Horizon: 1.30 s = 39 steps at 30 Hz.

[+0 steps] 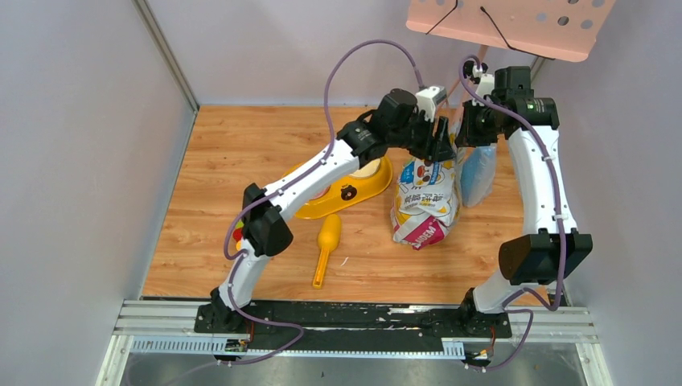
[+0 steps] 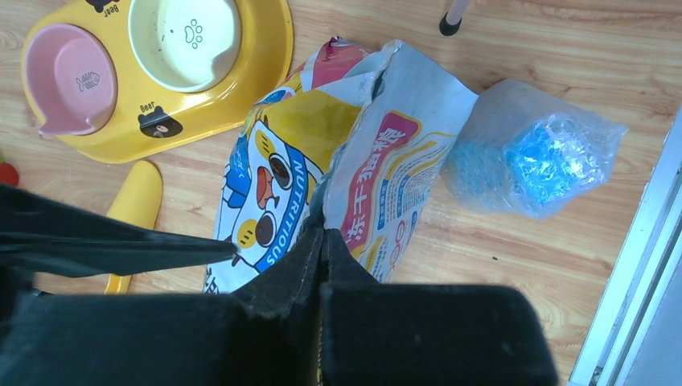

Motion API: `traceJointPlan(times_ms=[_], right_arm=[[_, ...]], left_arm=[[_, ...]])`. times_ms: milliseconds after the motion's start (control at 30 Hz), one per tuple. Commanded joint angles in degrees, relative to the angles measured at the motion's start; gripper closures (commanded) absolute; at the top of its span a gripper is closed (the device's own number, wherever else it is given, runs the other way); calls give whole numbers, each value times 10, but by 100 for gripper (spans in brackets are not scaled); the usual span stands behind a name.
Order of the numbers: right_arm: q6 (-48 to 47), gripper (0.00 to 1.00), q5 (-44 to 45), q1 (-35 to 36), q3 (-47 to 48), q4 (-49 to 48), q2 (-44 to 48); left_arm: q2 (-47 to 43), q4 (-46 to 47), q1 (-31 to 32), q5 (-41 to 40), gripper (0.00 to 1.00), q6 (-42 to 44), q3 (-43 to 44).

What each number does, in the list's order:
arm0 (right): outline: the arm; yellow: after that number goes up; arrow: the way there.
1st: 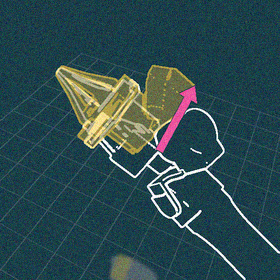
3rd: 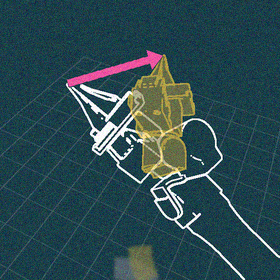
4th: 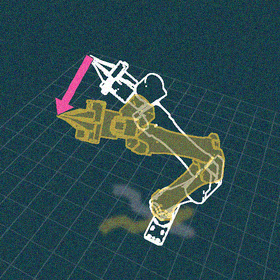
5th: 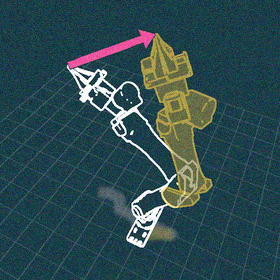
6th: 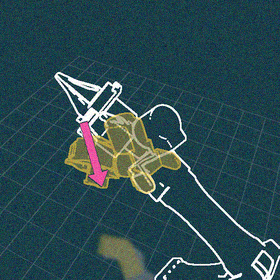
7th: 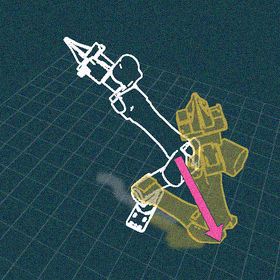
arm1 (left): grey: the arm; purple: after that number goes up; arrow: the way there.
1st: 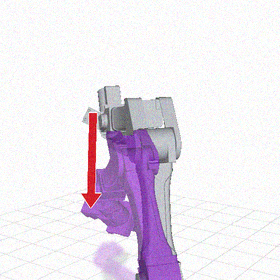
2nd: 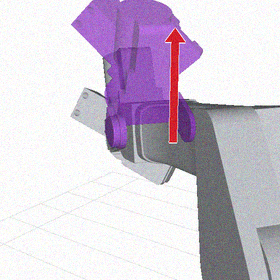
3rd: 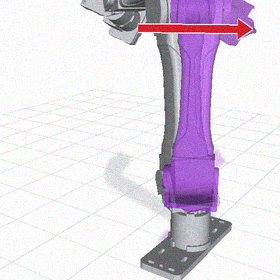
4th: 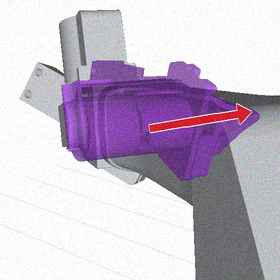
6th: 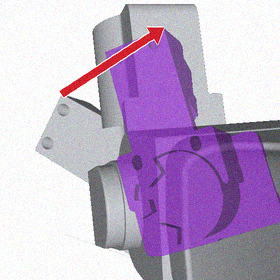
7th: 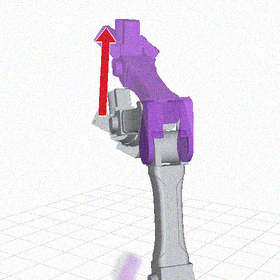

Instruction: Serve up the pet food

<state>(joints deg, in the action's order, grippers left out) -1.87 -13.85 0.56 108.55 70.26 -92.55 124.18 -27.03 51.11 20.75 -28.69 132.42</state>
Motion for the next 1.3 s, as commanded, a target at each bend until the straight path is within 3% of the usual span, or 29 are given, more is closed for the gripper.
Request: traceJointPlan(times_ms=[0,700,733,833,933,1067,1167,1267], right_arm=[[-6,100,-26,0,-17,-15,34],[-4,100,-5,0,-61,-19,63],[-3,100,-4,0,-63,-19,66],[1,100,-8,0,-70,-20,71],[7,100,-13,0,-73,-21,71],[12,100,-13,-1,-78,-20,70],[9,100,-6,0,-84,-20,74],[4,100,29,0,-94,-15,81]], left_arm=[[28,16,14,-32,39,-11,38],[70,4,15,-98,87,27,76],[72,5,15,-96,87,28,75],[77,21,16,-65,67,28,75],[84,24,22,-63,67,39,86],[89,14,25,-87,82,65,93],[86,-6,25,-128,100,87,93],[79,-24,19,-160,100,108,93]])
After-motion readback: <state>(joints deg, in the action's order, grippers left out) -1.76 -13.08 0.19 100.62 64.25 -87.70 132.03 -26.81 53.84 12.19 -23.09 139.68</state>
